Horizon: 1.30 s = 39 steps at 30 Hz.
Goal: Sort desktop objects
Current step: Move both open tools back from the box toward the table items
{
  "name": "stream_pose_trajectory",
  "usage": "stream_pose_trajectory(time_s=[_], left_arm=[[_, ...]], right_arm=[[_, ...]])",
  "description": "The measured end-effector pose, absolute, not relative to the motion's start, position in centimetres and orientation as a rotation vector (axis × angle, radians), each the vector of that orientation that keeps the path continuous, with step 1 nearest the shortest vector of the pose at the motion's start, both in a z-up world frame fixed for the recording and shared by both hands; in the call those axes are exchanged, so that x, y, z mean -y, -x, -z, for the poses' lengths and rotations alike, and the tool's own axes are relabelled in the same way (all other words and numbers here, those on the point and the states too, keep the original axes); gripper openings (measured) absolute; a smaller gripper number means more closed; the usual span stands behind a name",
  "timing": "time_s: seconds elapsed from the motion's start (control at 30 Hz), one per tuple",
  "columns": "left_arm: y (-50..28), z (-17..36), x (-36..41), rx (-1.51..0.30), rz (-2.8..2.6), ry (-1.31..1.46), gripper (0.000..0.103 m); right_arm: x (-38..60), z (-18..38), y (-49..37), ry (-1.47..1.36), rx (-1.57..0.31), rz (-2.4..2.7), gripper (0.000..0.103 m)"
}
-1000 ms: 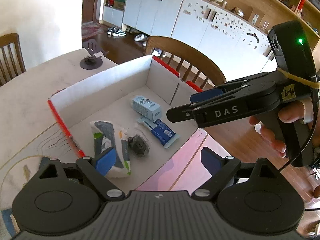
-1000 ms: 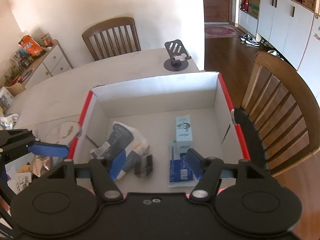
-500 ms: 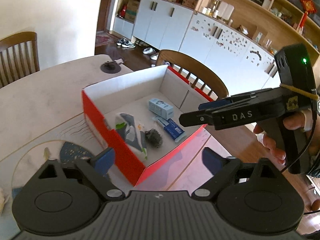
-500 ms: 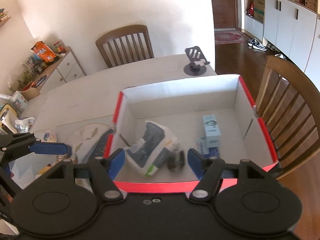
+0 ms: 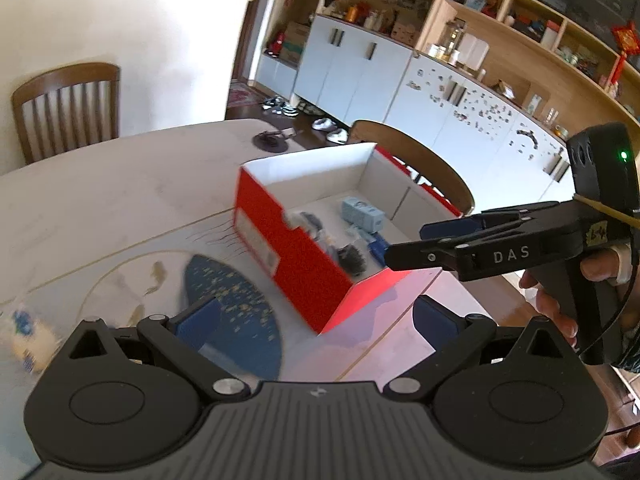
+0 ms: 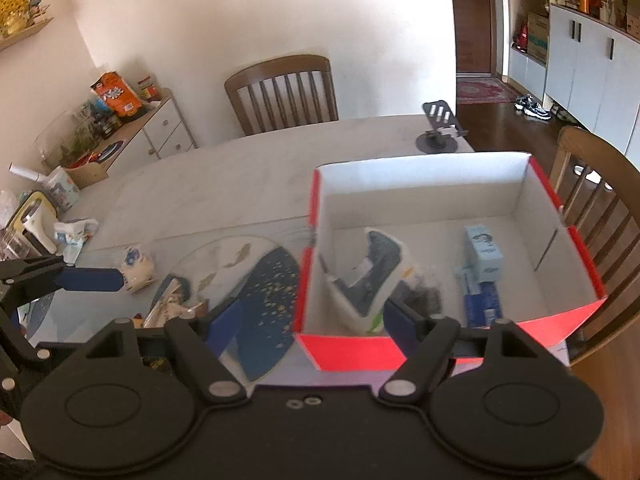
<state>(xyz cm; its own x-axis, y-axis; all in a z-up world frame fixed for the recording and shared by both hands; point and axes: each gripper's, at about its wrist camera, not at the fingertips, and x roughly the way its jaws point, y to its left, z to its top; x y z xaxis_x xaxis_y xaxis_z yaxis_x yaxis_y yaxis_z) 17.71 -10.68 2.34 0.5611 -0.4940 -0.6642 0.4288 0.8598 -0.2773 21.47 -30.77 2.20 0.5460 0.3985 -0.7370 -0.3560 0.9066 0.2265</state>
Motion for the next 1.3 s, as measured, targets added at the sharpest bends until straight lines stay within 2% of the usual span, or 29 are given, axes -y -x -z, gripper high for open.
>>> stream_pose_trajectory(time_s=[0.73, 1.3], left_arm=[[-12.9, -0.4, 0.7, -0.790, 0.453, 0.130, 0.103], [-11.4, 3.8, -5.1, -0.871, 0.431, 0.185, 0.103]], right_arm=[[21.7, -0.7, -17.7, -0.024, -0.925, -0.482, 0.078], [17.3, 1.3, -17.8, -0.009, -0.966, -0.485, 0.078]])
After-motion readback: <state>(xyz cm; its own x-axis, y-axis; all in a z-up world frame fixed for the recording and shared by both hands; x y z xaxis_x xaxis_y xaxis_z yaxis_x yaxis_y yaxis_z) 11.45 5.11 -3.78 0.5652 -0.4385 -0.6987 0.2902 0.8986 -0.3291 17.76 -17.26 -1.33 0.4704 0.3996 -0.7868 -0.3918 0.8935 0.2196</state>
